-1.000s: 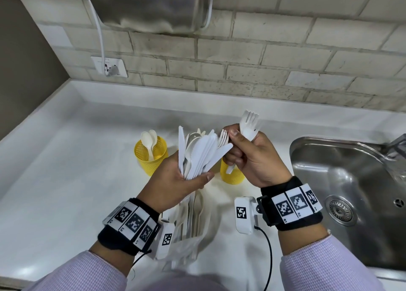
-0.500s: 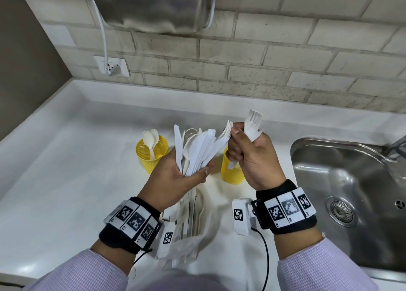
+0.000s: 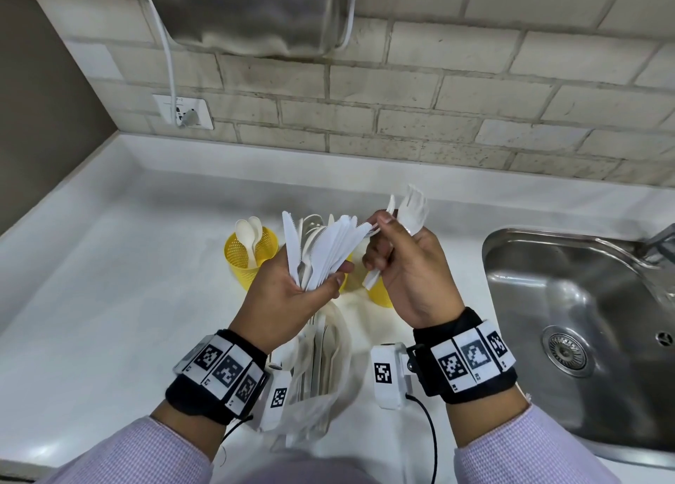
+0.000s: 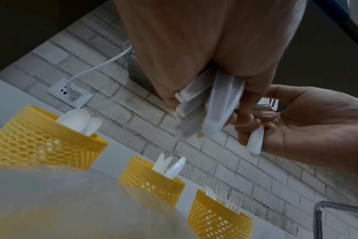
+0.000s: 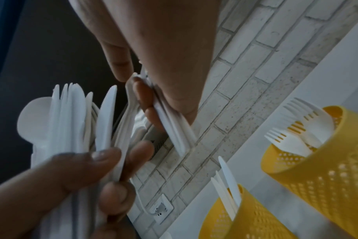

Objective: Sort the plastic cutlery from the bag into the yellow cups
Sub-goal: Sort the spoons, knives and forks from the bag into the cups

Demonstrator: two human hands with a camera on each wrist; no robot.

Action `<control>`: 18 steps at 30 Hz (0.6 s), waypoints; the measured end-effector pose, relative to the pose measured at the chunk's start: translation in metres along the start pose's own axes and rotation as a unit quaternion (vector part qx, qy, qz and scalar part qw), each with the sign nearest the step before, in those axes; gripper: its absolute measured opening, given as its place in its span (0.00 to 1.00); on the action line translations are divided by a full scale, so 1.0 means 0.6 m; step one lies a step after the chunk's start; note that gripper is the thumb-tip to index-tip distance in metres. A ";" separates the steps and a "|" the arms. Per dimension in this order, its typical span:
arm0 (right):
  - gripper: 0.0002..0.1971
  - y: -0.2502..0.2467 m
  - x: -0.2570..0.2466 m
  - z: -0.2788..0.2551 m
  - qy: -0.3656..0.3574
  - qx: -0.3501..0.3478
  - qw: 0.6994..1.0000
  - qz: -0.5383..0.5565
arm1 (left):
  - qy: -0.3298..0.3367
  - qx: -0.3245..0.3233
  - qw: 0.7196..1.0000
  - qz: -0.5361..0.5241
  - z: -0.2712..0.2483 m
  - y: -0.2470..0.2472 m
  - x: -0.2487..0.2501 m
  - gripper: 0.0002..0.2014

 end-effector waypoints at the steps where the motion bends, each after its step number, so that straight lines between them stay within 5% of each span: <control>1: 0.10 -0.002 -0.002 0.001 0.002 0.010 1.000 0.017 | 0.003 0.000 1.000 0.002 0.000 0.000 0.001 0.15; 4: 0.05 -0.005 0.000 0.004 0.008 0.026 0.999 0.017 | 0.012 0.001 1.000 0.011 -0.001 0.000 0.003 0.15; 12: 0.19 -0.004 0.018 0.000 0.093 0.070 0.987 0.107 | 0.031 -0.002 0.998 0.057 -0.002 0.006 -0.003 0.15; 18: 0.17 -0.023 0.006 0.019 0.105 0.100 0.966 0.214 | 0.049 -0.036 0.997 0.055 -0.004 0.017 -0.001 0.13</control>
Point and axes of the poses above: each hand's wrist, its own z-axis towards the middle knuckle, its own y-axis out of the palm, x = y × z, the point moved 9 cm from there along z, towards the middle knuckle, and after that the axes turned 11 degrees about x, right-handed, at the moved point
